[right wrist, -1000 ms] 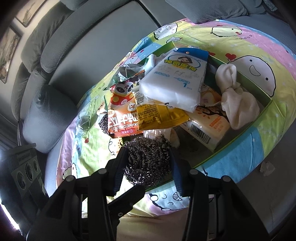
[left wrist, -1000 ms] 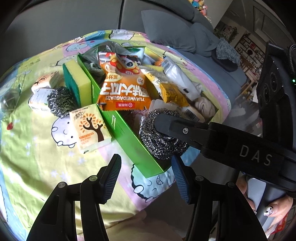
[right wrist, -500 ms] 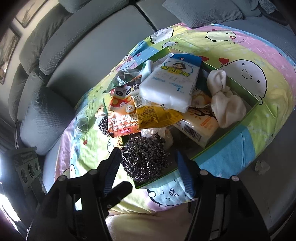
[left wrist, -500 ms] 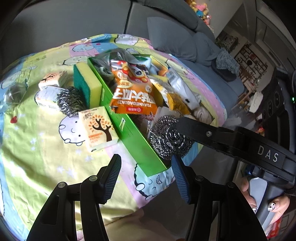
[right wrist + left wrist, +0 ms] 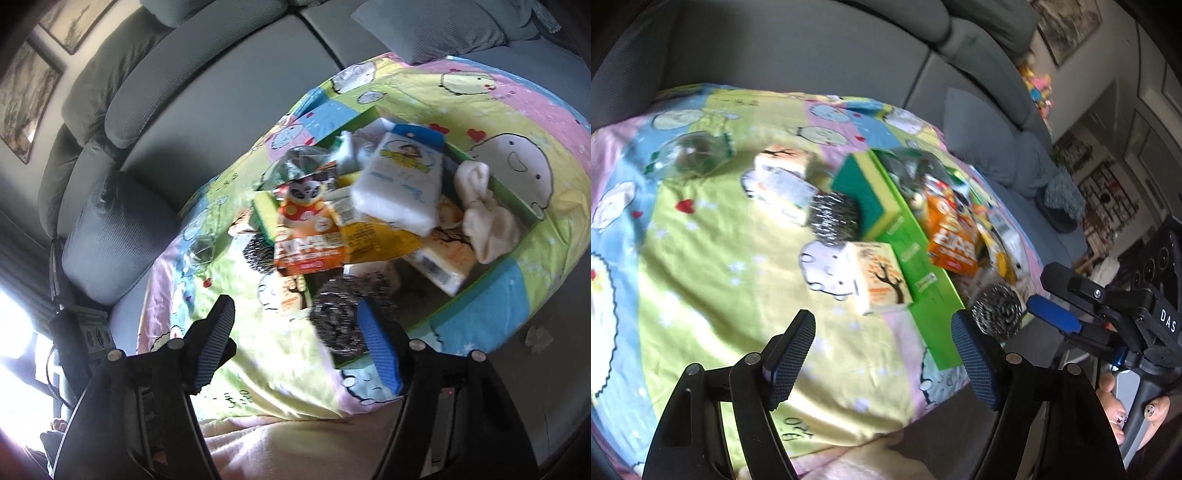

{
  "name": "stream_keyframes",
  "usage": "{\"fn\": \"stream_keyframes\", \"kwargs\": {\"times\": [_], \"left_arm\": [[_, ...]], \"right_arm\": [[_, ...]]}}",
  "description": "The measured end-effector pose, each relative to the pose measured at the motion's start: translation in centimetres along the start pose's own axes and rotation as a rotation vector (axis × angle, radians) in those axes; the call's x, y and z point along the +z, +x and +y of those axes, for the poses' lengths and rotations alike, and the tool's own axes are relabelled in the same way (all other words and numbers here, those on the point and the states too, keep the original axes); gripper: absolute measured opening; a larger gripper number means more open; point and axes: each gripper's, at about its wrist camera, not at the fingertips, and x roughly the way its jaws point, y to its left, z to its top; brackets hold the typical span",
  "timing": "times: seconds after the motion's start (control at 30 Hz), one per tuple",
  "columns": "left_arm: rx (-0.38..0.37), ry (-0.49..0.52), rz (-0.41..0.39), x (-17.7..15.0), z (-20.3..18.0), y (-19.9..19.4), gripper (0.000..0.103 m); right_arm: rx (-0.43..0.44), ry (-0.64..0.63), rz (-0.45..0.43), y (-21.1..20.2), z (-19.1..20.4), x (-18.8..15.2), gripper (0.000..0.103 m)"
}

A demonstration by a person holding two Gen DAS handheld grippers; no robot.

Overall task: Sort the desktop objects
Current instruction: 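Move the right tool to the clear green-zippered plastic bag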

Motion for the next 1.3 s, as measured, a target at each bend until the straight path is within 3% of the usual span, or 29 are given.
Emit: {"fn": "stream_keyframes", "kwargs": {"times": [0.07, 0.1, 0.33, 0.43, 0.5, 0.67, 0.8, 0.9, 0.97, 1.03, 1.07, 1.2, 1.3], "left_arm": [[-0.011, -0.038, -0.03, -0.1, 1.1, -0.9, 0.092], [-0.017, -0.05, -0.054, -0.1, 1.6, -1.4, 0.095], [-0.025, -0.133, -0.143, 0.1, 5.0, -3.8, 0.096], [-0.012, -0.182, -0.165, 0.1, 6.5, -4.3, 0.096], [0.005, -0.209, -0.169, 0.1, 7.5, -4.5, 0.096], [-0.023, -0.243, -0.192, 0.1, 8.9, -5.5, 0.096], [0.017, -0.272, -0.186, 0.2, 10.2, -5.5, 0.096], [0.059, -0.305, -0.18, 0.2, 11.3, -5.4, 0.096], [0.106, -0.318, -0.176, 0.2, 12.0, -5.2, 0.096], [0.174, -0.31, -0.157, 0.2, 12.4, -4.9, 0.096], [0.213, -0.304, -0.149, 0.2, 12.6, -4.8, 0.096], [0.28, -0.307, -0.133, 0.2, 13.2, -4.4, 0.096], [0.286, -0.3, -0.111, 0.1, 13.1, -3.9, 0.096]], "right_arm": [[0.021, -0.019, 0.022, 0.7, 1.2, 0.2, 0.07], [0.026, -0.027, 0.028, 1.1, 1.8, 0.3, 0.07], [0.083, -0.119, 0.089, 4.9, 7.2, 2.0, 0.072], [0.11, -0.145, 0.122, 7.9, 9.9, 3.5, 0.083], [0.11, -0.145, 0.14, 9.8, 11.2, 4.4, 0.083], [0.075, -0.243, 0.183, 16.2, 16.7, 6.5, 0.083], [0.044, -0.333, 0.251, 21.5, 20.5, 8.0, 0.082], [-0.035, -0.404, 0.289, 26.1, 23.1, 9.1, 0.081], [-0.156, -0.475, 0.27, 29.1, 24.5, 9.4, 0.072], [-0.274, -0.558, 0.259, 32.1, 25.5, 9.6, 0.044], [-0.294, -0.58, 0.288, 33.5, 25.7, 9.5, 0.038], [-0.283, -0.594, 0.422, 37.6, 25.3, 8.5, 0.036], [-0.275, -0.645, 0.399, 37.6, 25.3, 7.5, 0.041]]}}
